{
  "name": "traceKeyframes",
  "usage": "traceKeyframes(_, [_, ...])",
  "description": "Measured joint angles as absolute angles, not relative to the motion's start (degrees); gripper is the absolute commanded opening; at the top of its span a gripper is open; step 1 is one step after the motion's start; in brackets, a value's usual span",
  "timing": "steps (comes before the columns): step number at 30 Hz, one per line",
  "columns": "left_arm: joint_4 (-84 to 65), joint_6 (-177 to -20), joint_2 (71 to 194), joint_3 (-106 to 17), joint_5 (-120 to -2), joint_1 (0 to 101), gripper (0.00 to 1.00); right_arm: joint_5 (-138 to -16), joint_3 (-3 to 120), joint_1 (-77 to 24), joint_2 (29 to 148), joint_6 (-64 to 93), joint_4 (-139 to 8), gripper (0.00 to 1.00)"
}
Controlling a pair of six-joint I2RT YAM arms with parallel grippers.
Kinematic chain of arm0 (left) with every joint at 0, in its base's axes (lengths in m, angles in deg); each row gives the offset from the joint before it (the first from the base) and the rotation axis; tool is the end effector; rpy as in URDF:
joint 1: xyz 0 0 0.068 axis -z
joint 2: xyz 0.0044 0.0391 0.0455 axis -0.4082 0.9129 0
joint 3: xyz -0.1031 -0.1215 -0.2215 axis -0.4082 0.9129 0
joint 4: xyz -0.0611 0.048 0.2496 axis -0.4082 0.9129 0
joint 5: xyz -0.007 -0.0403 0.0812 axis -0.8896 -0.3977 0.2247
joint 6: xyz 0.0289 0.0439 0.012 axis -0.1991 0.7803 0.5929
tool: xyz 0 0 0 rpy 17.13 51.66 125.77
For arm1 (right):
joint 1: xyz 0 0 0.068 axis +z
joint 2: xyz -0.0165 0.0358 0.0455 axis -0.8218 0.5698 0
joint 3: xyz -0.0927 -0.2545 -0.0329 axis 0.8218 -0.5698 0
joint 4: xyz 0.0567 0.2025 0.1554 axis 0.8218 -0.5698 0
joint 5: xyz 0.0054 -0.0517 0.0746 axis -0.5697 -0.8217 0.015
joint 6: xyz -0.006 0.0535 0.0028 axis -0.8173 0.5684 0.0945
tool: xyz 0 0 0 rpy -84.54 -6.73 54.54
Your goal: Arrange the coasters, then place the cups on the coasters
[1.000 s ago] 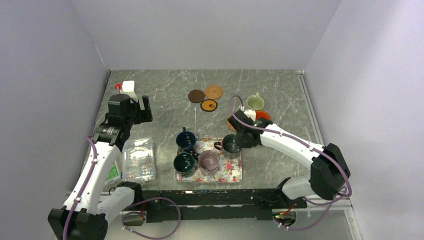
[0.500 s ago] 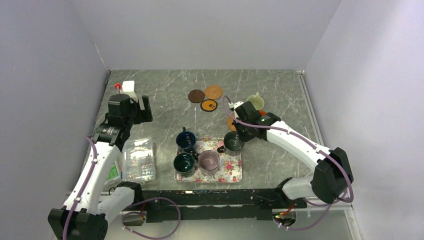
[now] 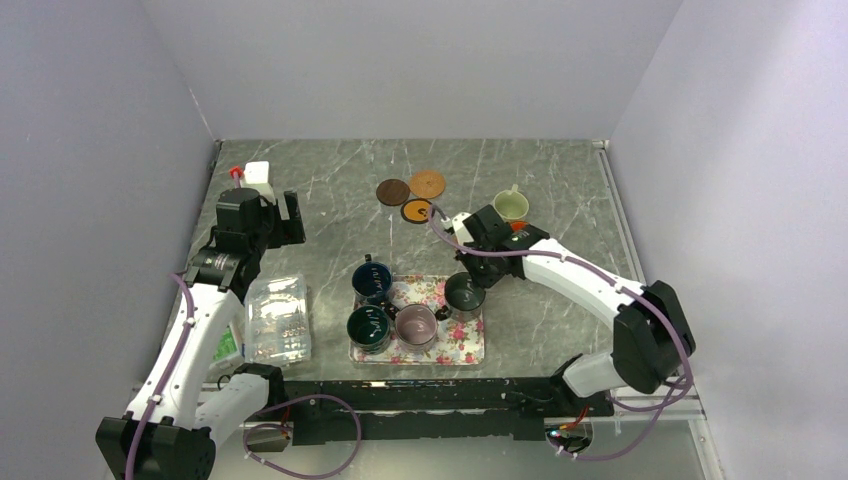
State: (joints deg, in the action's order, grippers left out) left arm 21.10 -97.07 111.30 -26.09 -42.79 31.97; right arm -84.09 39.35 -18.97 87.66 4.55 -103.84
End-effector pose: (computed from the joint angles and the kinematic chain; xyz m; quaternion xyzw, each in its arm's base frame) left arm 0.2055 -0.0224 0.3314 -0.0600 0.8588 -0.0066 0.5087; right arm 0.2210 0.1627 0.2312 -0.3285 0.9152 0.0707 0.2224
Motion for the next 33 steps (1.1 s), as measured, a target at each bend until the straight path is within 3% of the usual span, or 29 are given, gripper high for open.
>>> traceKeyframes(4, [21.1,-97.1,111.3,-26.1,-42.8,32.0,0.94,-84.0,39.4,-18.9,90.3,4.0,-102.4,0.09])
traceKeyframes(9, [21.1,-97.1,111.9,-26.1,-42.8,32.0,0.94,-84.1,40.3,-18.9,90.9,4.2,-101.3,0.41])
traceKeyframes(14, [21.1,-97.1,112.3,-26.1,-42.8,32.0,0.94,-84.9,42.3,-18.9,90.9,6.0,-99.1,0.61])
traceKeyframes(21, [21.1,-97.1,112.4,-26.1,-42.8,32.0,0.94,-95.0,47.7,-18.7,90.8,17.4,-104.6,0.70])
traceKeyframes(27, [21.1,-97.1,112.4,-26.1,-42.8,32.0,0.94,-102.6,57.2,-18.7,90.7,33.5,-117.4,0.67])
traceKeyframes(33, [21.1,-97.1,112.4,-26.1,-42.8,32.0,0.94,-99.7,50.4,-18.7,87.5,44.2,-119.3,0.62])
